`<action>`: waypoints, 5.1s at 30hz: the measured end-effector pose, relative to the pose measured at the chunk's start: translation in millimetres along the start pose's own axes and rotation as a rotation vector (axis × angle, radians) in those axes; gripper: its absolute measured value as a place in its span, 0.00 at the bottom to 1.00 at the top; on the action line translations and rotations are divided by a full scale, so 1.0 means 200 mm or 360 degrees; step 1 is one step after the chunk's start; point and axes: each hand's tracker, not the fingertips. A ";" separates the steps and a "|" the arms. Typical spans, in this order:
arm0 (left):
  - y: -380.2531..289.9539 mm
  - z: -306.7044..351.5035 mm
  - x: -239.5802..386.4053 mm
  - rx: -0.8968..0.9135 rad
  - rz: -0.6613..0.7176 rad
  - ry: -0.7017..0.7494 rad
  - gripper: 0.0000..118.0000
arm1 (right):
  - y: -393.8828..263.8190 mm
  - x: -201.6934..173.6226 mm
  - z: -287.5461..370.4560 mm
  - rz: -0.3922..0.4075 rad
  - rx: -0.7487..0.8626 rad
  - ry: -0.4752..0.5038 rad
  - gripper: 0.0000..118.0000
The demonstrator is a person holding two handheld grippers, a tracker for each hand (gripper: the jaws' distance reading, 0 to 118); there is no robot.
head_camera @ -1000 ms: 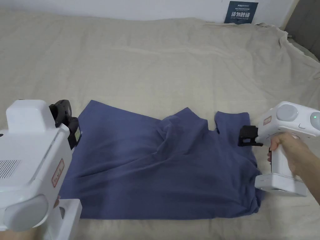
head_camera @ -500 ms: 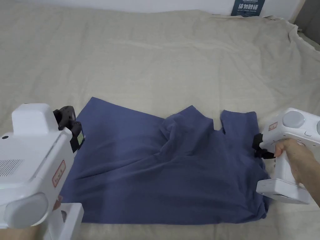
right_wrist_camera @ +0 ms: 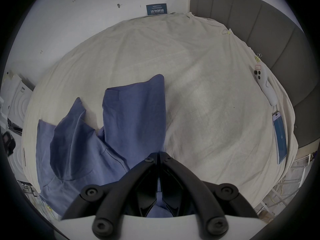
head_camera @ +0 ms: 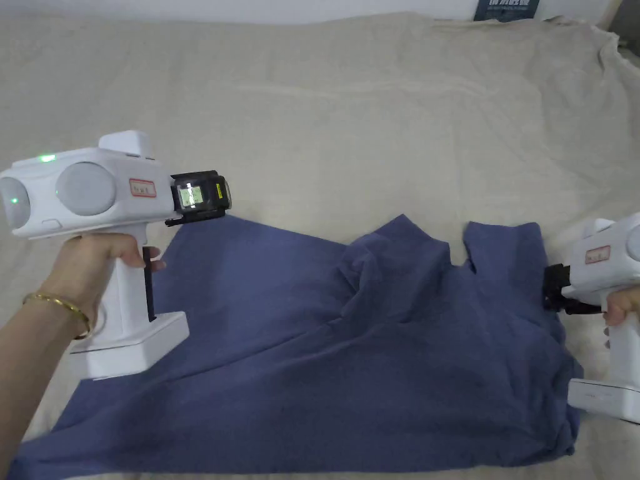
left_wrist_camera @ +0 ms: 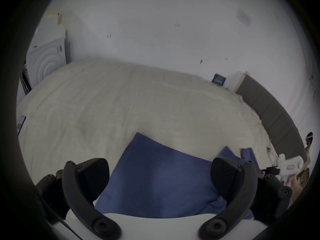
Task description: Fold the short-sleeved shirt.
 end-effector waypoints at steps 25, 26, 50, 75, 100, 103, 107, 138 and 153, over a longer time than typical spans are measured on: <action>0.19 -0.84 -0.04 -0.0459 -0.0280 0.0257 0.11 | -0.01 0.05 -0.07 -0.0024 -0.0041 0.0109 0.00; 0.19 -0.84 -0.02 -0.0440 -0.0320 0.0253 0.00 | -0.01 0.04 -0.08 -0.0013 -0.0039 0.0099 0.00; 0.43 0.45 -0.01 0.0384 -0.0047 0.0172 0.00 | 0.11 -0.05 0.74 -0.0062 0.0555 0.0191 0.00; 0.56 1.95 -0.12 0.1272 0.0217 0.0128 0.00 | 0.26 -0.12 2.18 0.0011 0.1431 0.0477 0.00; 1.46 1.13 0.19 0.1137 -0.0083 0.0563 0.00 | 1.31 -0.53 2.02 0.0046 0.1445 0.0025 0.00; 1.61 0.95 0.25 0.1183 -0.0169 0.0623 0.00 | 1.52 -0.59 1.97 0.0025 0.1479 -0.0008 0.00; 1.77 0.77 0.28 0.1281 -0.0201 0.0662 0.00 | 1.73 -0.68 1.92 0.0015 0.1595 -0.0073 0.00; 0.45 -0.86 0.06 0.0287 -0.0263 0.0616 0.00 | 1.10 -0.26 -0.27 -0.0222 0.0590 -0.0146 0.00; -0.27 -0.27 -0.17 0.0074 -0.0180 0.0510 0.00 | 0.13 -0.07 -0.15 0.0025 0.0317 -0.0094 0.00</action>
